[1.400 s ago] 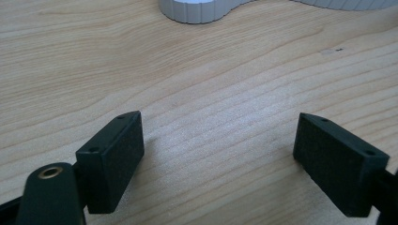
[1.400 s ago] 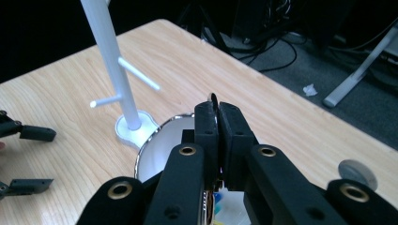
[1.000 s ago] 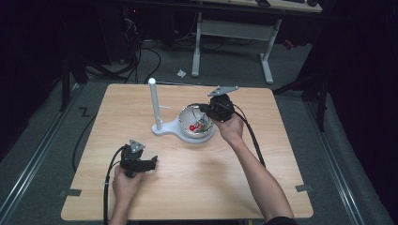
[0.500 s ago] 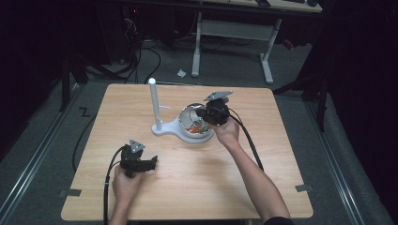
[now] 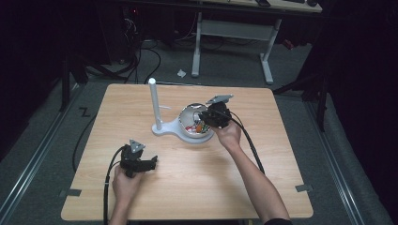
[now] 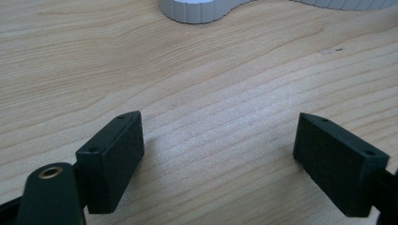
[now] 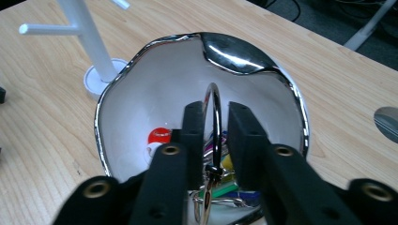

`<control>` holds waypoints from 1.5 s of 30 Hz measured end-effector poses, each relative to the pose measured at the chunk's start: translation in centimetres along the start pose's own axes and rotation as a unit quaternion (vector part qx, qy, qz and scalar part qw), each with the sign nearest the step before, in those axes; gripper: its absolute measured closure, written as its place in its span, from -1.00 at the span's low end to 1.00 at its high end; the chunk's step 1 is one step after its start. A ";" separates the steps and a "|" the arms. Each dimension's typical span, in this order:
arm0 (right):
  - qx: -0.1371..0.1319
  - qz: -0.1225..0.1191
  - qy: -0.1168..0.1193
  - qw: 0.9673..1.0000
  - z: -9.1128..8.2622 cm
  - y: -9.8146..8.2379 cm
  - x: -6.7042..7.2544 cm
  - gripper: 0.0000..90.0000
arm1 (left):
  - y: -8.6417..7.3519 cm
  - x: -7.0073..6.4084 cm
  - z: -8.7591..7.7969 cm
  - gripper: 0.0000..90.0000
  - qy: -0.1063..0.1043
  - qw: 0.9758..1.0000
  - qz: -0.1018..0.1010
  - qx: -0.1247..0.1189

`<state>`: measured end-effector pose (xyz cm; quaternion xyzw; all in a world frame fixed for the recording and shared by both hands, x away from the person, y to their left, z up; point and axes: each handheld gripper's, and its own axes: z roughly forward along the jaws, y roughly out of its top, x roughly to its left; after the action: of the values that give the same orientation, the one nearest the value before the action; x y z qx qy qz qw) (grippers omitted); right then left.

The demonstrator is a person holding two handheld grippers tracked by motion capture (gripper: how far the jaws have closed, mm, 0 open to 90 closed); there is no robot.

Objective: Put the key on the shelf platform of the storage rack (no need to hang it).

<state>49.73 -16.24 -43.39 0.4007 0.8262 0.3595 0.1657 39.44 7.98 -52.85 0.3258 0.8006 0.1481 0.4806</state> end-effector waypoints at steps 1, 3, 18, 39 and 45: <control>0.000 0.002 -0.004 1.000 -0.1 0.0 -0.1 0.51 | 0.0 0.0 0.0 -0.62 0.000 1.000 0.000 0.000; -0.005 0.010 -0.009 1.000 -0.3 -0.1 -0.3 0.38 | 0.0 0.0 0.0 -0.62 0.001 1.000 -0.002 0.001; -0.045 0.031 -0.015 0.998 -3.6 -1.1 -1.0 0.06 | 0.0 0.0 0.0 -0.62 -0.001 1.000 0.003 0.000; -0.060 0.031 -0.037 0.997 -9.5 -3.4 -1.8 0.03 | 0.0 0.0 0.0 -0.62 -0.001 1.000 0.003 -0.001; -0.074 0.042 -0.036 0.996 -11.2 -4.1 -2.0 0.03 | 0.0 0.0 0.0 -0.62 0.000 1.000 0.003 -0.001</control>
<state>42.41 -24.67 -38.72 0.4344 0.7734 0.4114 0.2095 39.44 7.99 -52.88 0.3280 0.7993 0.1498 0.4807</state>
